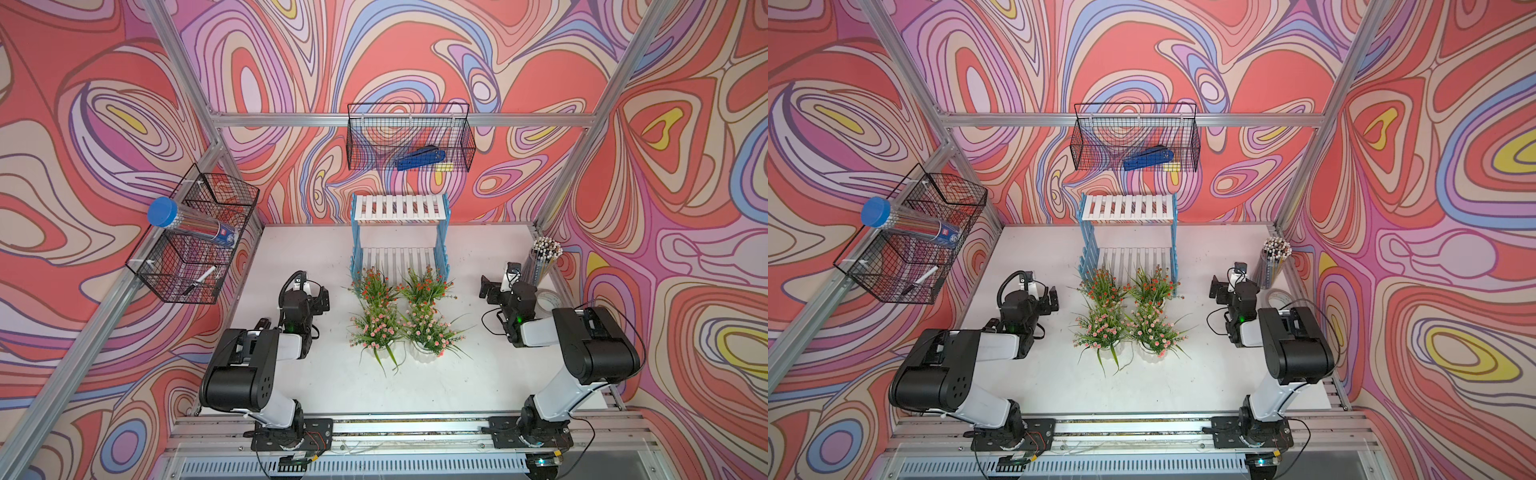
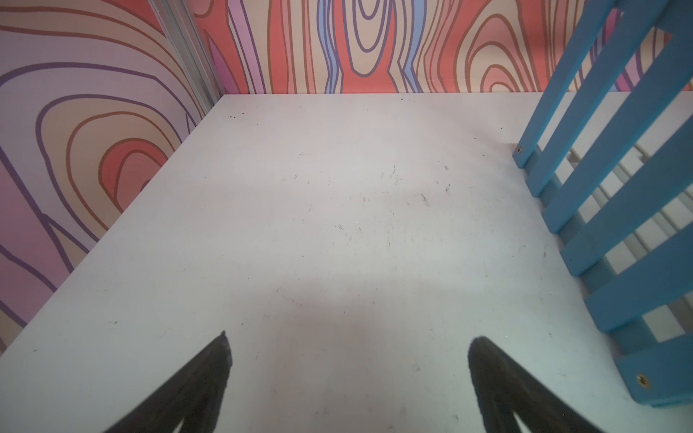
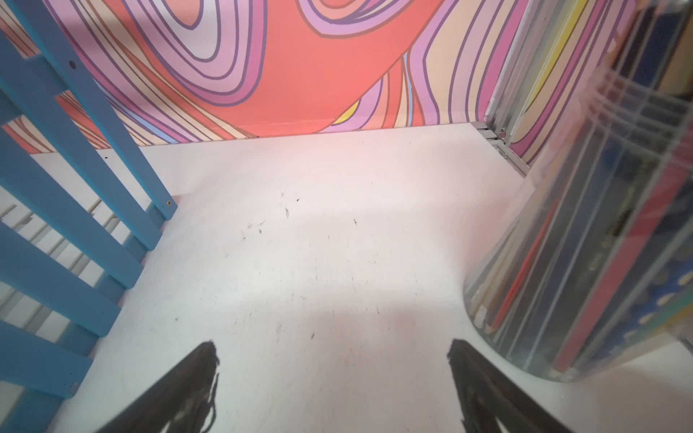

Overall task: Place the baby's breath potted plants on the rack by color
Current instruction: Pick up the baby's breath potted plant from the center of the board.

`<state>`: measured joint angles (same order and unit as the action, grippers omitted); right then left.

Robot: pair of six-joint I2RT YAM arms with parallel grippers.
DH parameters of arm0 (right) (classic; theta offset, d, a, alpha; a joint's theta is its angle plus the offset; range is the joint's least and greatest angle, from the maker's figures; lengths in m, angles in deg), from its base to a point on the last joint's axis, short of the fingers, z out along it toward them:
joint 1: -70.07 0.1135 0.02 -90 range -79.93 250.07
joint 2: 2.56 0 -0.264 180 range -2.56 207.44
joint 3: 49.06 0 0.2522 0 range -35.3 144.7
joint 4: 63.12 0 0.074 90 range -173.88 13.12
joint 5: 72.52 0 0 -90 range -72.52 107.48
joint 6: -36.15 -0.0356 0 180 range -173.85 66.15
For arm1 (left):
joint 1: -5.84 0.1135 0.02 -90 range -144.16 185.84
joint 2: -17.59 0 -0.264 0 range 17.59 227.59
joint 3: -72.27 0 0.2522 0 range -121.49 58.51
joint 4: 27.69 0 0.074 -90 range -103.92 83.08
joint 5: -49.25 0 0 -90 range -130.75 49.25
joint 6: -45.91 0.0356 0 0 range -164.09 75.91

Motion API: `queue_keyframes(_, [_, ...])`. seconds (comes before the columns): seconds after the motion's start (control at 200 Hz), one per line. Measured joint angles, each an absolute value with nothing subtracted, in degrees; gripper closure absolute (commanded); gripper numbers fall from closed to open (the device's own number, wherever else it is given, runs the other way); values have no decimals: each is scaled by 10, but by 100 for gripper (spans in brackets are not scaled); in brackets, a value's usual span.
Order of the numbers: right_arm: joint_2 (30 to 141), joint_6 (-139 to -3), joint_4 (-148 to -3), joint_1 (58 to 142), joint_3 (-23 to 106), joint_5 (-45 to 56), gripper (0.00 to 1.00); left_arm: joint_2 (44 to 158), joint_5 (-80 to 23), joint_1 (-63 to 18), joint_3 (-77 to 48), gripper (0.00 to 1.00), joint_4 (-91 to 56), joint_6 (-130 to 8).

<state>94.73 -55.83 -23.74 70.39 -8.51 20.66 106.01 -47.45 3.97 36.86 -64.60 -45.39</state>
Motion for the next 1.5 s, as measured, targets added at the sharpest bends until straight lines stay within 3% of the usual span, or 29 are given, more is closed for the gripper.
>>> queue_keyframes(0.175, [899,-565,-311,704,-71,233,2,1029,-490,40,325,0,-534,-457])
queue_keyframes(0.551, [680,-605,-564,730,23,216,2,874,-530,39,196,0,-282,-521])
queue_keyframes(0.746, [598,-628,-720,883,42,226,2,824,-521,29,126,0,-123,-567])
queue_keyframes(1.042, [544,-660,-906,1167,87,308,2,735,-485,-7,137,0,-45,-606])
queue_keyframes(1.497, [490,-806,-1094,1395,92,470,2,728,-434,-13,92,0,13,-627])
